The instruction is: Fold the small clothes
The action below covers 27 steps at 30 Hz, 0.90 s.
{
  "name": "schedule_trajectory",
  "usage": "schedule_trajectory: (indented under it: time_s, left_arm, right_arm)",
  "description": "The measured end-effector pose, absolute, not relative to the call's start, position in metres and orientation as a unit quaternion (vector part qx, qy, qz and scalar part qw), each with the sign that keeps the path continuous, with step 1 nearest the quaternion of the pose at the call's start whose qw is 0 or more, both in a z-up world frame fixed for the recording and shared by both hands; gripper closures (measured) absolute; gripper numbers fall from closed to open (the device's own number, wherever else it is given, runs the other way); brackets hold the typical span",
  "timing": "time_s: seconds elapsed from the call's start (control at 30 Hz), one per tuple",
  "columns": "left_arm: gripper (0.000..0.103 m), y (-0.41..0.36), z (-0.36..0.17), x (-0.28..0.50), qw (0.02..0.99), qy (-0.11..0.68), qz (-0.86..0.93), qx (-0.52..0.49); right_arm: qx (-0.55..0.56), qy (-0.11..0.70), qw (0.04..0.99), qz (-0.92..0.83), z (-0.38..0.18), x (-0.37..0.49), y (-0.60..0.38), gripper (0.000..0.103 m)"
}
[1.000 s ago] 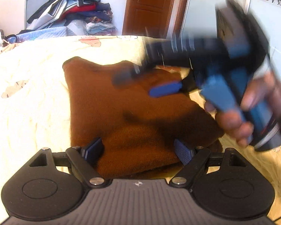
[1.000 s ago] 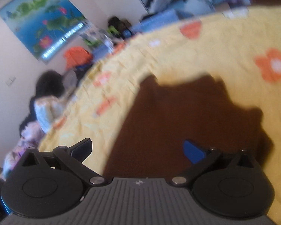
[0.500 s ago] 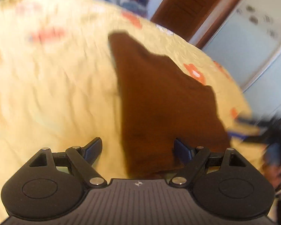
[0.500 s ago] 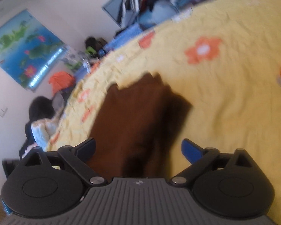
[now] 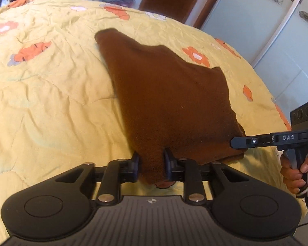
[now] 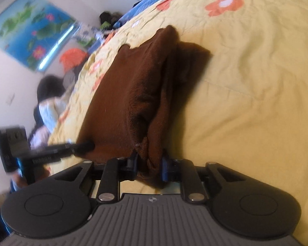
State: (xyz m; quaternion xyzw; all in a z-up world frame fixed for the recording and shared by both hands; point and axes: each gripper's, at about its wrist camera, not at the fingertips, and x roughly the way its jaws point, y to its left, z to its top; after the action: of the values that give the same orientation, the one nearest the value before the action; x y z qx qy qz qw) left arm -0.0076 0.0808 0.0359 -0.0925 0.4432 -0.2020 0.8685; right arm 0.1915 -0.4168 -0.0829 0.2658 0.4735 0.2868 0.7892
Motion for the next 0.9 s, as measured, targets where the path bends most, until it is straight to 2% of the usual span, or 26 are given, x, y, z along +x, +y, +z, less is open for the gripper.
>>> schedule_trajectory:
  time_s: [0.03, 0.07, 0.13, 0.2, 0.23, 0.27, 0.33, 0.4, 0.43, 0.5, 0.6, 0.63, 0.67, 0.73, 0.8, 0.9]
  left_arm:
    - [0.056, 0.08, 0.042, -0.015, 0.879, 0.432, -0.185, -0.08]
    - [0.049, 0.077, 0.049, -0.026, 0.895, 0.409, -0.166, -0.06]
    - [0.028, 0.069, 0.066, -0.049, 0.929, 0.339, -0.147, -0.023]
    - [0.02, 0.054, 0.077, -0.061, 0.943, 0.288, -0.168, -0.005]
    - [0.02, 0.044, 0.079, -0.061, 0.942, 0.281, -0.184, 0.004]
    - [0.02, 0.032, 0.076, -0.057, 0.937, 0.287, -0.199, 0.013]
    - [0.02, 0.011, 0.056, -0.038, 0.915, 0.338, -0.221, 0.019]
    - [0.021, 0.002, 0.022, -0.019, 0.892, 0.398, -0.215, 0.016]
    - [0.021, 0.001, 0.017, -0.024, 0.904, 0.37, -0.212, 0.028]
    - [0.021, -0.001, 0.023, -0.034, 0.907, 0.364, -0.206, 0.044]
    - [0.02, 0.017, 0.042, -0.066, 0.925, 0.321, -0.202, 0.021]
    - [0.02, 0.022, 0.046, -0.074, 0.93, 0.312, -0.193, 0.02]
    - [0.02, 0.026, 0.047, -0.081, 0.934, 0.308, -0.179, 0.022]
    - [0.019, 0.03, 0.046, -0.086, 0.941, 0.309, -0.135, 0.034]
    - [0.015, 0.025, 0.039, -0.086, 0.94, 0.321, -0.103, 0.044]
    - [0.015, 0.019, 0.023, -0.073, 0.923, 0.372, -0.085, 0.044]
  right_arm:
    - [0.271, 0.472, 0.792, 0.277, -0.082, 0.199, -0.428, 0.059]
    - [0.265, 0.463, 0.805, 0.261, -0.078, 0.205, -0.44, 0.048]
    - [0.229, 0.417, 0.847, 0.236, -0.059, 0.209, -0.461, 0.048]
    - [0.2, 0.375, 0.872, 0.244, -0.042, 0.219, -0.473, 0.046]
    - [0.189, 0.361, 0.877, 0.254, -0.037, 0.228, -0.476, 0.04]
    - [0.176, 0.352, 0.879, 0.268, -0.034, 0.24, -0.476, 0.03]
    - [0.144, 0.351, 0.877, 0.296, -0.04, 0.27, -0.475, 0.019]
    - [0.114, 0.382, 0.871, 0.286, -0.066, 0.312, -0.48, 0.02]
    - [0.1, 0.403, 0.869, 0.27, -0.084, 0.333, -0.49, 0.023]
    - [0.112, 0.378, 0.876, 0.278, -0.102, 0.358, -0.526, 0.022]
    - [0.13, 0.387, 0.872, 0.269, -0.094, 0.379, -0.586, 0.023]
    - [0.134, 0.38, 0.875, 0.267, -0.09, 0.379, -0.609, 0.019]
    - [0.135, 0.369, 0.881, 0.264, -0.087, 0.379, -0.634, 0.011]
    - [0.14, 0.355, 0.892, 0.243, -0.09, 0.378, -0.682, 0.0]
    - [0.126, 0.364, 0.896, 0.22, -0.105, 0.382, -0.724, 0.0]
    - [0.087, 0.408, 0.893, 0.168, -0.138, 0.41, -0.778, 0.0]
